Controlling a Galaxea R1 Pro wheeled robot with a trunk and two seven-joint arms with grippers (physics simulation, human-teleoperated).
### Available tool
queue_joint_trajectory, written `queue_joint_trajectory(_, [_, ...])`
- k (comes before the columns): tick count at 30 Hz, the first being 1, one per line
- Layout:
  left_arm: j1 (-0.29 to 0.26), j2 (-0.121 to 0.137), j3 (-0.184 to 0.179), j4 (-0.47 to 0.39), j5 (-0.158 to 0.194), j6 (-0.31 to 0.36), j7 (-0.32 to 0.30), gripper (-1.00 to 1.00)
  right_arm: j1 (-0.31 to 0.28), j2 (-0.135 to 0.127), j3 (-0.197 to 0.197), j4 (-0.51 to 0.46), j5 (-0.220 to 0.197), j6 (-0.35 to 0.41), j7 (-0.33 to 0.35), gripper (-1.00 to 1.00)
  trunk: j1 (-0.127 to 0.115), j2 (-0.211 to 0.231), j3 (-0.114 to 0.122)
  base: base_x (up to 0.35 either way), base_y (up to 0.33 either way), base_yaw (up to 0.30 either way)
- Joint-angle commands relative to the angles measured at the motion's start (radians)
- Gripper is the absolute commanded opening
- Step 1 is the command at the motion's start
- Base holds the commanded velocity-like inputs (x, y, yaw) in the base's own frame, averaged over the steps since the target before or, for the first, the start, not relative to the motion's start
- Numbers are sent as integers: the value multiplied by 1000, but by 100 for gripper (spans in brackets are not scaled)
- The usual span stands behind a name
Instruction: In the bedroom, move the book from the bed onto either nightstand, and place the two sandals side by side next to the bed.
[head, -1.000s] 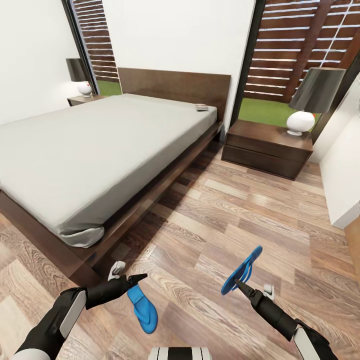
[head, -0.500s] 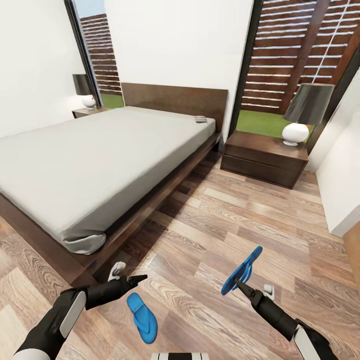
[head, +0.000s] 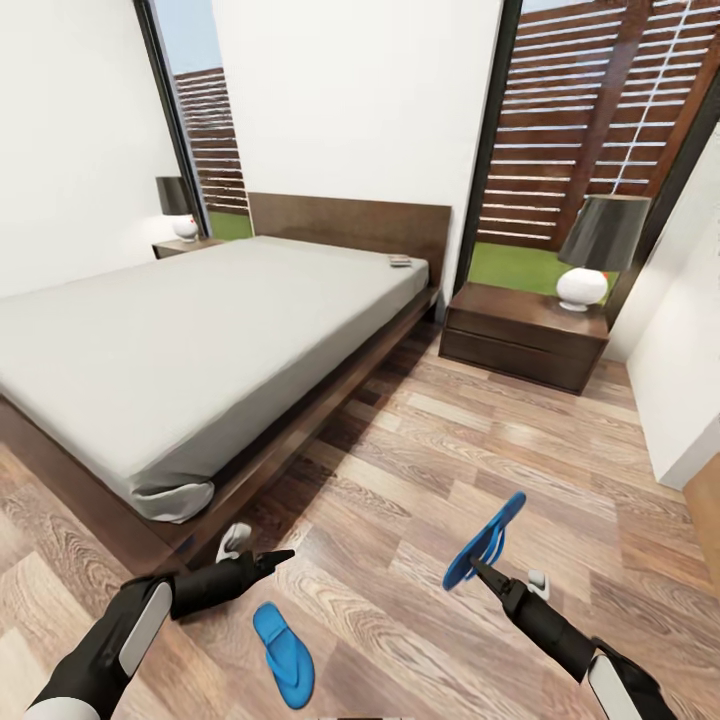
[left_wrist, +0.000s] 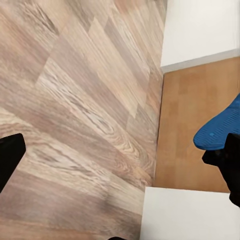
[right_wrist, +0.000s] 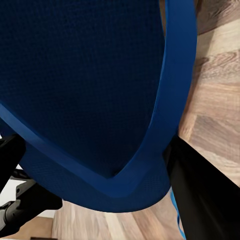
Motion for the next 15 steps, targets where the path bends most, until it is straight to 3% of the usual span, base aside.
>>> queue_joint_trajectory(1, [0,0,1,0,2,6,-1,100,0,0,0,1,-6,10,4,-100,-1,0,3,0,0,0])
queue_joint_trajectory(15, [0,0,2,0,2,6,-1,100,0,1,0,2,2,7,-1,-100,-7,3,57,0,0,0])
